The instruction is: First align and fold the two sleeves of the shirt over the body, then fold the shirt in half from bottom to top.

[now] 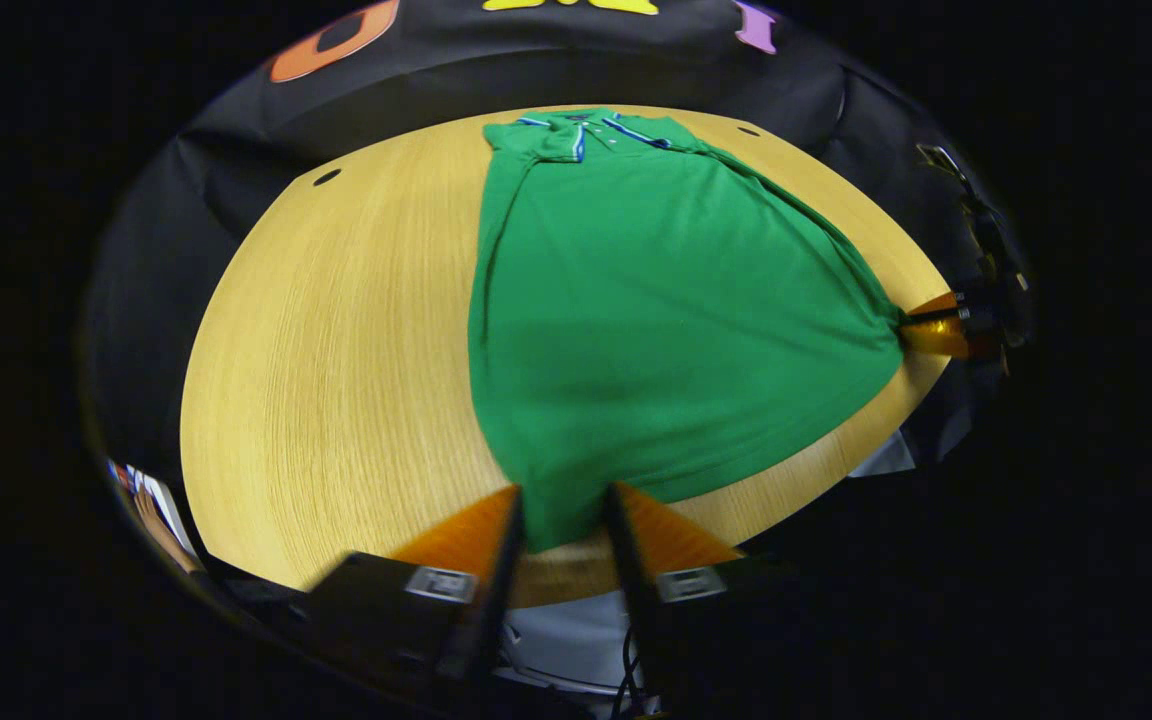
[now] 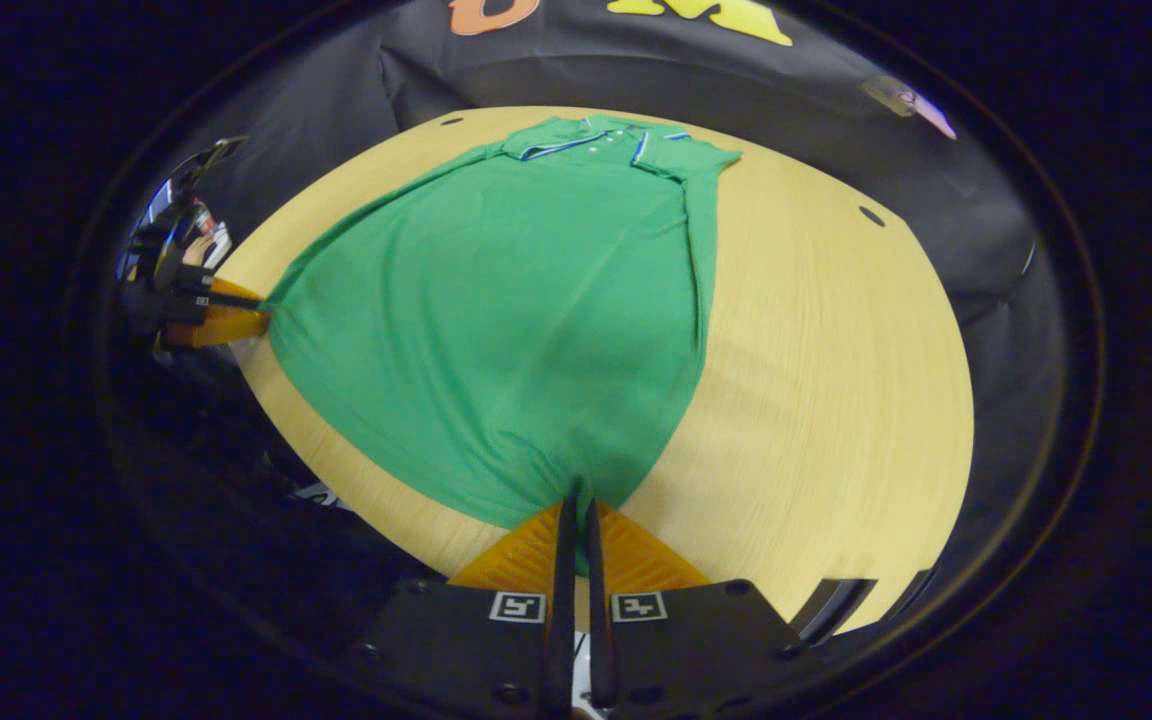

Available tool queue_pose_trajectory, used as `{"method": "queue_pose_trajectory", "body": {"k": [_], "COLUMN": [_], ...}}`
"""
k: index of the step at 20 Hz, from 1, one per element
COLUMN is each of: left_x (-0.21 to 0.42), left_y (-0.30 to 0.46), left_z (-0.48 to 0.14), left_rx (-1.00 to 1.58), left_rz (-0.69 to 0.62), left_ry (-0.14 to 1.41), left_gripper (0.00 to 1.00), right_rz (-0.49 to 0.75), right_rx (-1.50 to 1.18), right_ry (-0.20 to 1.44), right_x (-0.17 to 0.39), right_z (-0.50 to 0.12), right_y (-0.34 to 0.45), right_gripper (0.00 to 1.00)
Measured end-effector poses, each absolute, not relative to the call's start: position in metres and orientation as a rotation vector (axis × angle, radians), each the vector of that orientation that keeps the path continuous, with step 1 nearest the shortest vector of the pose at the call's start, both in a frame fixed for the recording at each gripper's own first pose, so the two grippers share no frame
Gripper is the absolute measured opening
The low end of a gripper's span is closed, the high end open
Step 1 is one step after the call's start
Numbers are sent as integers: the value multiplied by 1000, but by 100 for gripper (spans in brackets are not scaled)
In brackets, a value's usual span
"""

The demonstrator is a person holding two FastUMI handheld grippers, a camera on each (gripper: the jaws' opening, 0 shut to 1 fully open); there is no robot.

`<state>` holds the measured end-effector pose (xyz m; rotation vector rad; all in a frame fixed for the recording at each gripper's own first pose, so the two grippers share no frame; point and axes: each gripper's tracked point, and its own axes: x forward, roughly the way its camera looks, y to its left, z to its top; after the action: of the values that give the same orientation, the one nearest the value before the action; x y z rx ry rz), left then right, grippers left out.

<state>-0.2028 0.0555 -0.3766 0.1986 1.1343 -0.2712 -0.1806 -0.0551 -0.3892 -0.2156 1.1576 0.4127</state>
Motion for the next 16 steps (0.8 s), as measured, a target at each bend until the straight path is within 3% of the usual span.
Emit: {"method": "queue_pose_trajectory", "body": {"k": [1, 5, 16], "left_x": [-201, -192, -149], "left_y": [55, 48, 36], "left_z": [-376, -373, -318], "left_rx": [193, 7, -51], "left_rz": [-270, -265, -287], "left_ry": [1141, 1191, 1099], "left_gripper": [5, 4, 3], "right_rz": [402, 312, 319], "right_rx": [-197, -126, -8], "right_ry": [1162, 1176, 1137], "right_x": [-175, -169, -139], "right_z": [-389, -383, -338], "right_y": [-56, -65, -66], "right_gripper": [8, 3, 3]}}
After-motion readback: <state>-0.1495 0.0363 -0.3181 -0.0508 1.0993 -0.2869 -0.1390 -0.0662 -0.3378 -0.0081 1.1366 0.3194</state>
